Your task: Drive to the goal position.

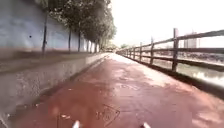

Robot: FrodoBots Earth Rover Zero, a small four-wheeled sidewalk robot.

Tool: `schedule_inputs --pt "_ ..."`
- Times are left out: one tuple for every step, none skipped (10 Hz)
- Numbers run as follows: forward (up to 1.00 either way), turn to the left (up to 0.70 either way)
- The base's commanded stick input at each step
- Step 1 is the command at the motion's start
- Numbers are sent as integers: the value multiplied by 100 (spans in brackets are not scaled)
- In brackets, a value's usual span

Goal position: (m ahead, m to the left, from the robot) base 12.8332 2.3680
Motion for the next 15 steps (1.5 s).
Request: schedule_inputs --pt "70 0" --pt "70 0" --pt "70 0" --pt "70 0" --pt "70 0" --pt "70 0" --pt "70 0" --pt "70 -29" --pt "70 -32" --pt "70 0" --pt "70 0" --pt "70 0" --pt "70 0" --pt "70 0" --pt "70 0"
